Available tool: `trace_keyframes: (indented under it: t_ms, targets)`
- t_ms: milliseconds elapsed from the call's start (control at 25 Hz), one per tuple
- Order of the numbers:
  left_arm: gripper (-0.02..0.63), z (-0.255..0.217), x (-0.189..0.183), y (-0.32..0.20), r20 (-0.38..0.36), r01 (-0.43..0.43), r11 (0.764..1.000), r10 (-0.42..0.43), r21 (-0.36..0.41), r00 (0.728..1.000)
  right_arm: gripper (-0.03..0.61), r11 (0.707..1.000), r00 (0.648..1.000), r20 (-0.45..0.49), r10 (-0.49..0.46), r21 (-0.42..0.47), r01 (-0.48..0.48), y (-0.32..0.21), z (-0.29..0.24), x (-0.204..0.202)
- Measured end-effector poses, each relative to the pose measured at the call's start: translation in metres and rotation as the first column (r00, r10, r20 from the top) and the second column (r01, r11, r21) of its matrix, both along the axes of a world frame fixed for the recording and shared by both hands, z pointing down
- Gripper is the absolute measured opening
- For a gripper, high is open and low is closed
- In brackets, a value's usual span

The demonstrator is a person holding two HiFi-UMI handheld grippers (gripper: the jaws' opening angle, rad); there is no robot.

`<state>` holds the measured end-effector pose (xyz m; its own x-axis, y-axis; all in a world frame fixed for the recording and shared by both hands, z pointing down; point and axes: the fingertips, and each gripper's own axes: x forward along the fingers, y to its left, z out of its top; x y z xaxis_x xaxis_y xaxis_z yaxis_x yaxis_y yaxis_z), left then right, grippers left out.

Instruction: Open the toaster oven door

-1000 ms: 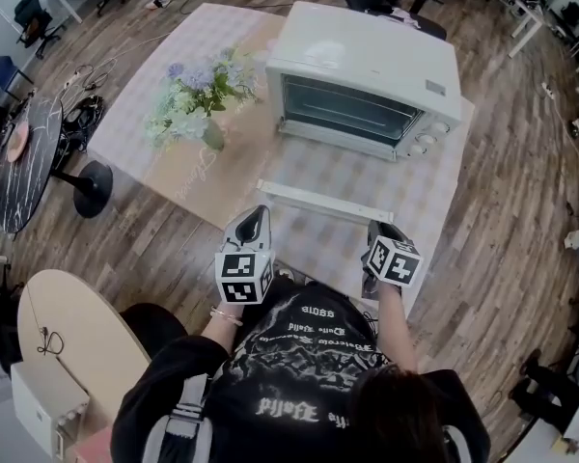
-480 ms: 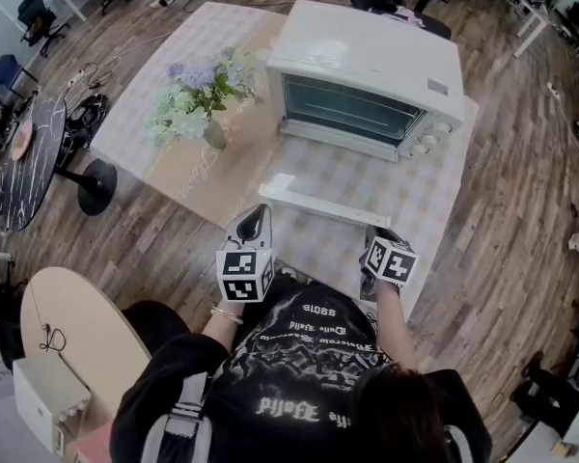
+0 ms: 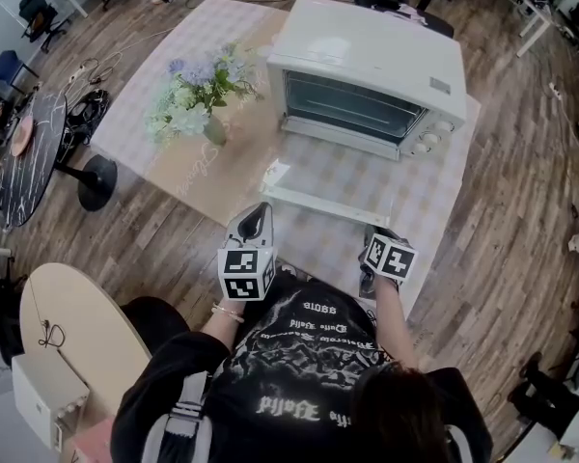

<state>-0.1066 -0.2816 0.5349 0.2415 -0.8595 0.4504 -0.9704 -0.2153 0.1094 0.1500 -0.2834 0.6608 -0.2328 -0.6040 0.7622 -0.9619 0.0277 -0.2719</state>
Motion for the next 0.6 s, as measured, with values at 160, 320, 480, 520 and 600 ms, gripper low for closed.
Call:
trace_keyframes:
  t_ms: [160,320,480,520,600]
  targets:
    - [0.018,0.000,0.004,0.000,-0.004,-0.007,1.000,0.007,0.002,1.000,0.086,1.000,1.000,0.023,0.020,0.005,-0.020,0.001,0.000,0.001]
    - [0.018,0.001,0.005,0.001,-0.001,-0.008,1.000,0.008,-0.004,1.000,0.169,1.000,0.998,0.065,0.004,-0.004,-0.004,0.006,0.001,-0.003]
    - [0.018,0.004,0.007,0.004,-0.006,-0.017,1.000,0.016,-0.022,1.000,0.203,1.000,0.997,0.081,-0.012,0.001,0.012,0.015,-0.001,-0.005]
    - [0.018,0.004,0.008,0.005,-0.010,-0.020,1.000,0.020,-0.023,1.000,0.217,1.000,0.996,0.087,-0.014,0.007,0.014,0.016,-0.003,-0.006]
    - [0.018,0.003,0.010,0.005,-0.021,-0.027,0.999,0.027,-0.020,0.999,0.235,1.000,0.996,0.092,-0.020,0.024,0.018,0.018,-0.010,-0.006]
